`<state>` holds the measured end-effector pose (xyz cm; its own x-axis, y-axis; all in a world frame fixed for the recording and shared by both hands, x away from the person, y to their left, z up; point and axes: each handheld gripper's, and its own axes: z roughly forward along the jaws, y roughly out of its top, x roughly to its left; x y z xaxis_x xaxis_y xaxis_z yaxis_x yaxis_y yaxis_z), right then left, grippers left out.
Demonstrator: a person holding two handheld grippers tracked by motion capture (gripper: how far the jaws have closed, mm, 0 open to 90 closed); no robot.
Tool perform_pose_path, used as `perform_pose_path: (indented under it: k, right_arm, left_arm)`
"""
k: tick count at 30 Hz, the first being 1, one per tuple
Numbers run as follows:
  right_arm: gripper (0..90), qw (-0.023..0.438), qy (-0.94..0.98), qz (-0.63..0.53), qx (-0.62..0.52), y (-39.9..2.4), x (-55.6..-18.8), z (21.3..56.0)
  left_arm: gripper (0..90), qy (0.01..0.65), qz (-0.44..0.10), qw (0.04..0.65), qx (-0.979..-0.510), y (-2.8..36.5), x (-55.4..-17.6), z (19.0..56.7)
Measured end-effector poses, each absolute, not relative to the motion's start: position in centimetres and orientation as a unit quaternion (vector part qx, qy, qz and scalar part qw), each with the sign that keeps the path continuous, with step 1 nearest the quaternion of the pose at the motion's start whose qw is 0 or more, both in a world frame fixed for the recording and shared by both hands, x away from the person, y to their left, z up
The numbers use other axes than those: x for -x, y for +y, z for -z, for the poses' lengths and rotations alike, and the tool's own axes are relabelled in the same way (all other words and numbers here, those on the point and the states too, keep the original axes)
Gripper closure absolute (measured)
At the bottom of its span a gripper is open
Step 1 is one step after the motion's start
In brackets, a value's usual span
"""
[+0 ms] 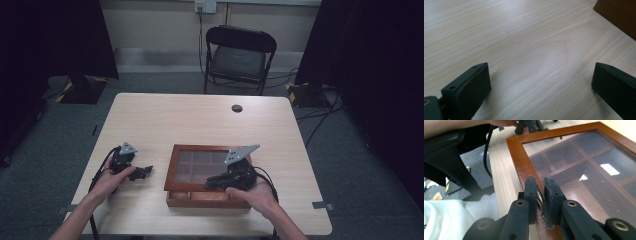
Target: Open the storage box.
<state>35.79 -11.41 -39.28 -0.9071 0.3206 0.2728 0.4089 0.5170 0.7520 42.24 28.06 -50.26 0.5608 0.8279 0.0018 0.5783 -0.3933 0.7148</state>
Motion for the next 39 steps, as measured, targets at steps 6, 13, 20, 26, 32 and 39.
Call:
perform_pose_path:
  k: [6, 13, 20, 26, 32, 39]
  right_arm:
    - [81.6, 0.05, -0.87, 0.443, 0.211, -11.4, -35.9, 39.0]
    - [81.6, 0.05, -0.867, 0.447, 0.215, -11.4, -36.2, 38.3]
    - [81.6, 0.053, -0.865, 0.449, 0.219, -11.5, -36.6, 37.6]
    - [81.6, 0.054, -0.861, 0.453, 0.224, -11.6, -36.9, 37.0]
    - [81.6, 0.055, -0.86, 0.455, 0.226, -11.6, -37.1, 36.6]
    - [81.6, 0.054, -0.857, 0.459, 0.229, -11.6, -37.6, 35.8]
  left_arm:
    - [1.4, 0.432, -0.182, 0.342, -0.814, 28.1, -42.2, 50.3]
    - [1.4, 0.431, -0.183, 0.342, -0.815, 28.1, -42.3, 50.3]
    - [1.4, 0.431, -0.182, 0.342, -0.815, 28.1, -42.3, 50.3]
    - [1.4, 0.431, -0.182, 0.342, -0.815, 28.1, -42.3, 50.3]
    - [1.4, 0.431, -0.183, 0.342, -0.814, 28.1, -42.3, 50.3]
    - [1.4, 0.431, -0.183, 0.342, -0.815, 28.1, -42.3, 50.3]
